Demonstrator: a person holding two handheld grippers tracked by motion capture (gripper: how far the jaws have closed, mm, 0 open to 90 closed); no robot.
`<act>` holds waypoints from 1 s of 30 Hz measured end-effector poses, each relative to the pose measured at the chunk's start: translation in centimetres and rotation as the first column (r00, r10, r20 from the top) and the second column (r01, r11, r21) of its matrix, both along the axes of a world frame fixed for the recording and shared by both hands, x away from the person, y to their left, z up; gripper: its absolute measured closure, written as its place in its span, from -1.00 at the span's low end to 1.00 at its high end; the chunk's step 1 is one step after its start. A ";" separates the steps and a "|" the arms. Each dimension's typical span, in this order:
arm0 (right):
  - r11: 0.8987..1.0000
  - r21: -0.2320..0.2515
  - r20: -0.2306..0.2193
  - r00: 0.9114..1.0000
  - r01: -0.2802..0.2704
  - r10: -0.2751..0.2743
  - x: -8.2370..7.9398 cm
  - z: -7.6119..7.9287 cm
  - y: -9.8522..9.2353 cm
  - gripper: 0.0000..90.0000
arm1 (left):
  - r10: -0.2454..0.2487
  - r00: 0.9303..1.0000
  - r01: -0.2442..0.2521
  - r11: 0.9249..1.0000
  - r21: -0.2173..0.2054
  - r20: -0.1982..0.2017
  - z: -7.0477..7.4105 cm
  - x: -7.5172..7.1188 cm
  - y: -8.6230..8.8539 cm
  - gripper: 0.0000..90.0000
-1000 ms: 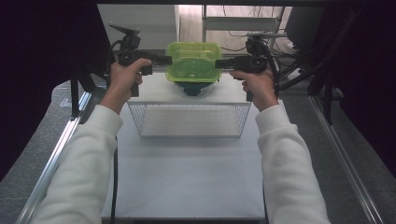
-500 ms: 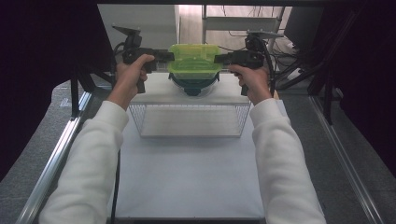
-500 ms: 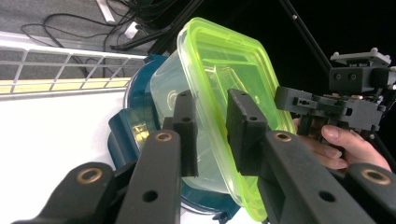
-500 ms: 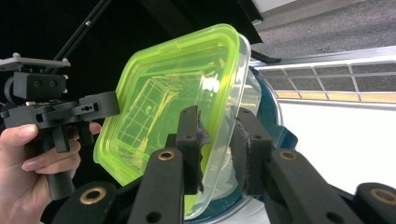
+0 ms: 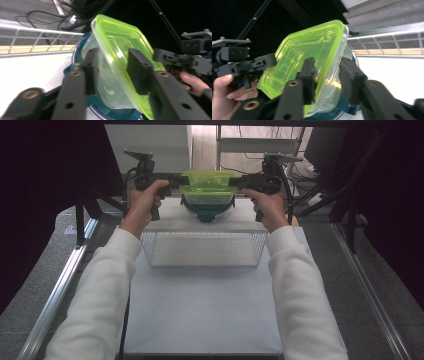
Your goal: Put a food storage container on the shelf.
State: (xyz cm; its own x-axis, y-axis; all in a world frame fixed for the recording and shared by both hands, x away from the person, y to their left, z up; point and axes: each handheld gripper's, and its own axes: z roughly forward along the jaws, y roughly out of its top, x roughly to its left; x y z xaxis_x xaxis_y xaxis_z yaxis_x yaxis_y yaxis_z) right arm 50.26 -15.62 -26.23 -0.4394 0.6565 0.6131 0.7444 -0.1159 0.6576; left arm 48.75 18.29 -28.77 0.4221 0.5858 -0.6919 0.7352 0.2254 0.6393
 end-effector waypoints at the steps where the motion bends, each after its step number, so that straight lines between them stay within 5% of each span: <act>1: 1.000 0.002 0.007 1.000 0.002 -0.002 0.0 0.0 0.0 0.24 | 0.005 1.000 -0.005 1.000 0.004 -0.005 0.0 0.0 -0.1 0.02; 5: 1.000 -0.015 0.057 0.998 0.016 -0.015 -0.3 0.3 -0.1 -0.12 | 0.027 0.999 -0.027 1.000 0.000 0.047 0.3 -0.3 0.0 -0.46; 8: 0.999 -0.025 0.120 0.992 0.033 -0.030 -0.8 0.8 -0.5 -0.30 | 0.039 0.995 -0.041 0.999 0.022 0.097 0.7 -0.9 0.1 -0.63; 15: 0.998 -0.054 0.205 0.978 -0.021 0.032 -2.7 2.1 -1.4 -0.39 | 0.018 0.984 -0.031 0.997 0.072 0.177 1.6 -3.0 0.8 -0.63; 20: 0.989 -0.135 0.258 0.962 -0.059 0.093 -4.7 2.5 -1.9 -0.39 | -0.016 0.975 -0.009 0.994 0.111 0.221 2.1 -5.2 1.4 -0.58; 22: 0.985 -0.160 0.274 0.955 -0.070 0.112 -5.5 2.5 -2.2 -0.39 | -0.017 0.973 -0.017 0.989 0.145 0.231 2.1 -6.1 1.6 -0.58; 23: 0.982 -0.169 0.277 0.953 -0.079 0.125 -6.2 2.3 -2.5 -0.39 | -0.006 0.970 -0.044 0.979 0.201 0.242 2.1 -7.1 1.6 -0.57; 25: 0.980 -0.177 0.285 0.949 -0.087 0.135 -6.8 1.9 -2.9 -0.39 | -0.010 0.969 -0.041 0.979 0.201 0.245 2.0 -8.1 1.8 -0.57; 30: 0.975 -0.194 0.300 0.940 -0.108 0.163 -8.5 1.1 -3.8 -0.39 | -0.038 0.962 -0.036 0.965 0.261 0.272 1.4 -10.9 1.9 -0.57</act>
